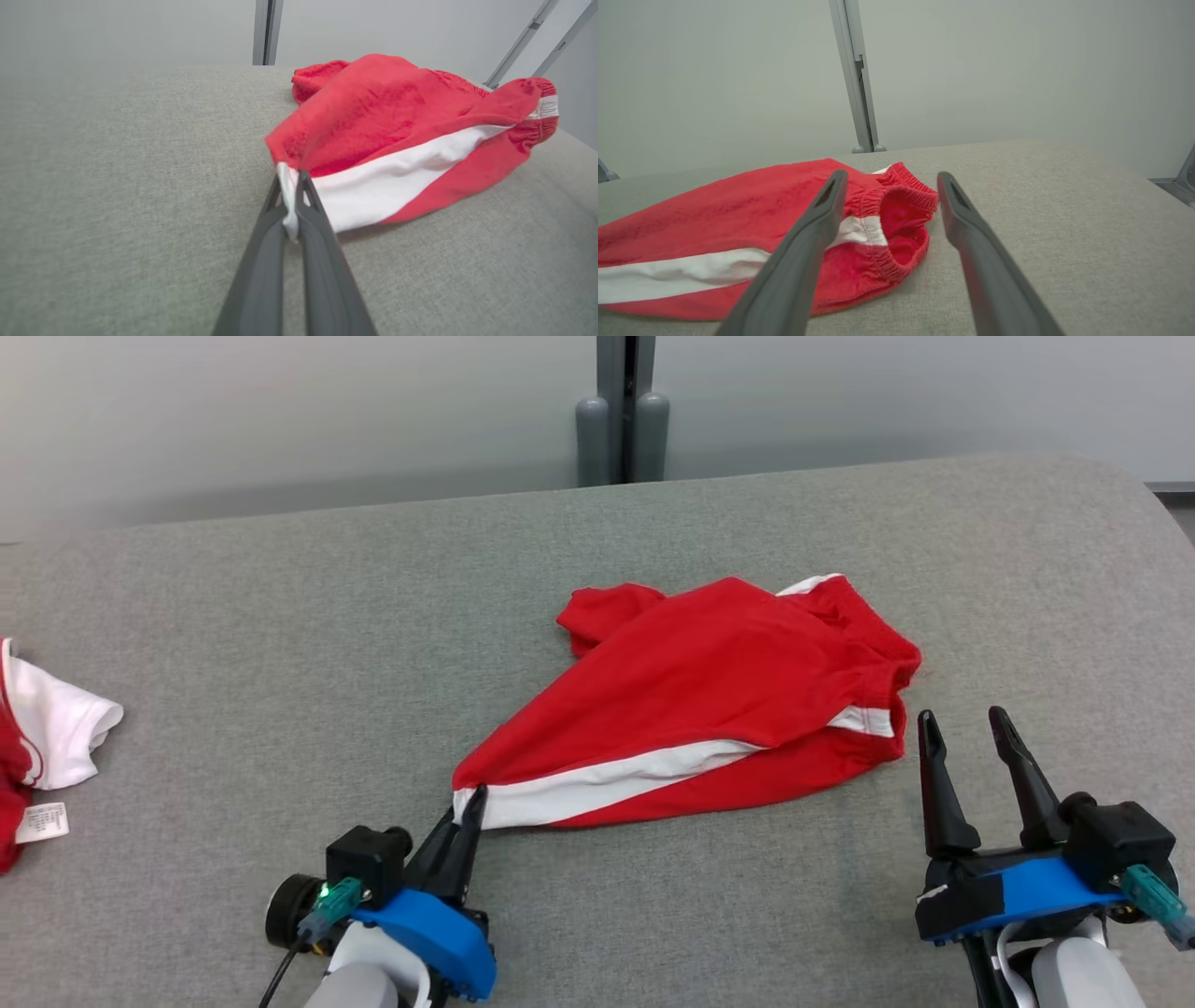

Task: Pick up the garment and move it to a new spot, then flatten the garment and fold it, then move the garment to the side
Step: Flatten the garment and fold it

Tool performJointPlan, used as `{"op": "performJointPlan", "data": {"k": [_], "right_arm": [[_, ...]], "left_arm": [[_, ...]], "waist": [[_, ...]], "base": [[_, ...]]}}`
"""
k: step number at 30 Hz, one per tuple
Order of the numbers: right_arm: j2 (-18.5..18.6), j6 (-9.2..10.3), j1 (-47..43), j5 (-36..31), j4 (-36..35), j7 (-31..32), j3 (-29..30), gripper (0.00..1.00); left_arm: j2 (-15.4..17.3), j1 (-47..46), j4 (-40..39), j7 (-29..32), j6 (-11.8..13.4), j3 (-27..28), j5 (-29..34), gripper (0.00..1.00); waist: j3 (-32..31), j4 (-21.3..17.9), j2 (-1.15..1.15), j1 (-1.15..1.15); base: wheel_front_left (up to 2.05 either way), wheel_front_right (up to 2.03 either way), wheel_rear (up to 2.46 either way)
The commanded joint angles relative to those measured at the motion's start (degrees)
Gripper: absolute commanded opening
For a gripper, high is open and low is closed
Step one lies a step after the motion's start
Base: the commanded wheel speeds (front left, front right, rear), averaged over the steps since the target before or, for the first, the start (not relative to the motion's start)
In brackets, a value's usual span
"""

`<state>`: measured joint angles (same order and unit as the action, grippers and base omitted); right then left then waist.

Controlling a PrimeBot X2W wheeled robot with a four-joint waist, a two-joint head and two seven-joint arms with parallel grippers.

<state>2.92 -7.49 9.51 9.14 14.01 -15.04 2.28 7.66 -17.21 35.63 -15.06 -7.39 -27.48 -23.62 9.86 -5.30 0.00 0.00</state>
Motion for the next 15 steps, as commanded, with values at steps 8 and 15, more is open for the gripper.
{"op": "performJointPlan", "data": {"k": [8, 15], "right_arm": [[0.03, -0.01, -1.57, 0.29, 2.15, -0.20, -0.12, 1.00], [0.20, -0.01, -1.59, 0.21, 2.43, -0.19, -0.51, 1.00]], "left_arm": [[1.70, 7.06, -4.56, -0.16, 0.36, 5.60, 2.01, 0.00], [-0.23, 8.27, -8.09, -0.16, 0.16, 7.68, 3.71, 1.00]], "waist": [[-0.82, 3.03, 0.00, 0.00], [-2.00, 4.02, 0.00, 0.00]], "base": [[0.00, 0.00, 0.00], [0.00, 0.00, 0.00]]}}
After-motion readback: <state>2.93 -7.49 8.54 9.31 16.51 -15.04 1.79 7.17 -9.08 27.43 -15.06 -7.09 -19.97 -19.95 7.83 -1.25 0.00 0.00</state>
